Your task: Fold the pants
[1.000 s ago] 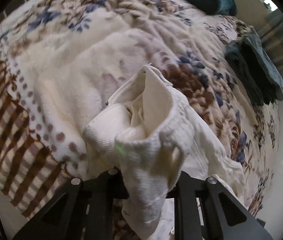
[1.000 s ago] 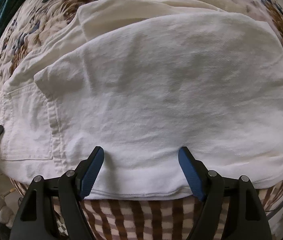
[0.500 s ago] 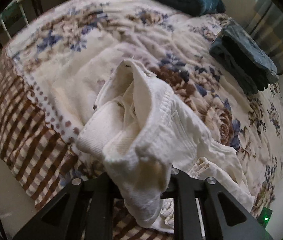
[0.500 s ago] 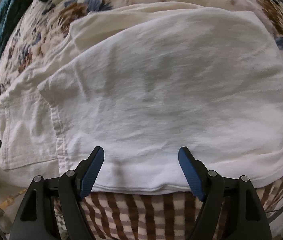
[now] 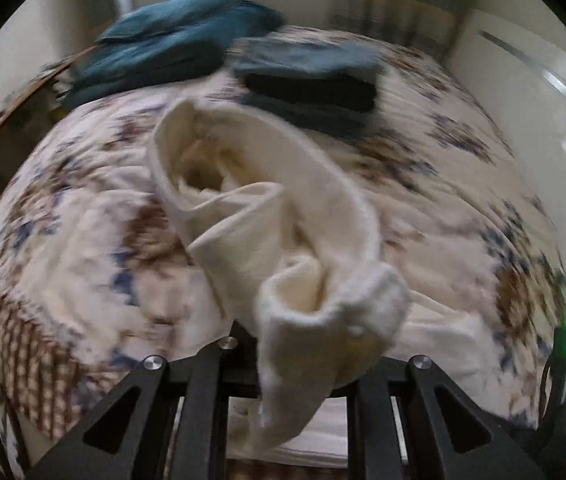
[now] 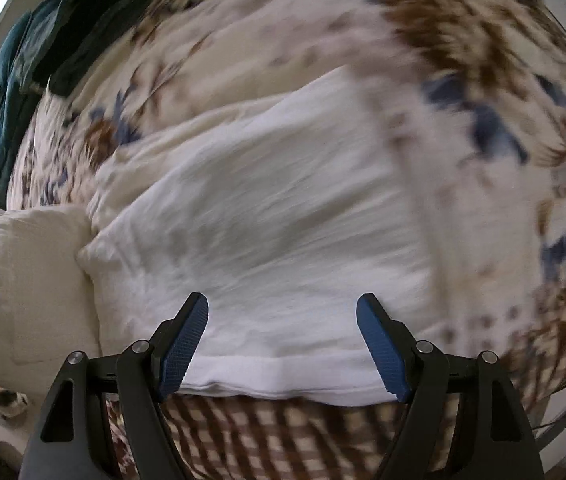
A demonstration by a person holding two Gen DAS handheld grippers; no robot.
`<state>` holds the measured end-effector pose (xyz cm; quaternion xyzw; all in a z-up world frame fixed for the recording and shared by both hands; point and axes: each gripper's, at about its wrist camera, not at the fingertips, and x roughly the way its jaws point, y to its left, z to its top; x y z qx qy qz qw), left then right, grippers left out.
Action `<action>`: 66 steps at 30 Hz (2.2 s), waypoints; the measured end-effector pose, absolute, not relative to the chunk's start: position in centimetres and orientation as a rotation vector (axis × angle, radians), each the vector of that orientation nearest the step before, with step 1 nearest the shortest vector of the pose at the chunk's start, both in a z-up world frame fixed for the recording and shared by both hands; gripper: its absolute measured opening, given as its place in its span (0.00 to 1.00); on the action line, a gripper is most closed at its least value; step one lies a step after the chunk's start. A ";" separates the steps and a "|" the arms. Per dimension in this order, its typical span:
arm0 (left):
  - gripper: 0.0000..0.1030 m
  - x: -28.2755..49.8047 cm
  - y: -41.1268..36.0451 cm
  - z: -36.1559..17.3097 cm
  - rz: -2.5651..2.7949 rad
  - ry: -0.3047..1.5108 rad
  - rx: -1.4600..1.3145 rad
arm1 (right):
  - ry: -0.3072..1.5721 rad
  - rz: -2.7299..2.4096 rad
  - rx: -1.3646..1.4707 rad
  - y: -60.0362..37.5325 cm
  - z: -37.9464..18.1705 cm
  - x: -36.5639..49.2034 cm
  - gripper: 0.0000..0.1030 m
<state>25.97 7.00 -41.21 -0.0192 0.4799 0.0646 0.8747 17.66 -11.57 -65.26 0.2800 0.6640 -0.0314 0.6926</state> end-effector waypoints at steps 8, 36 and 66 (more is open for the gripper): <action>0.13 25.8 -4.7 -47.0 -0.027 1.104 0.087 | 1.499 -0.287 0.690 -22.8 -67.1 12.4 0.77; 0.92 26.1 1.4 -42.8 0.026 1.269 0.016 | 1.444 0.122 0.924 -33.4 -63.5 15.3 0.77; 0.92 27.5 9.2 -54.9 0.190 1.502 -0.100 | 1.436 0.070 0.785 -29.2 -63.9 14.9 0.18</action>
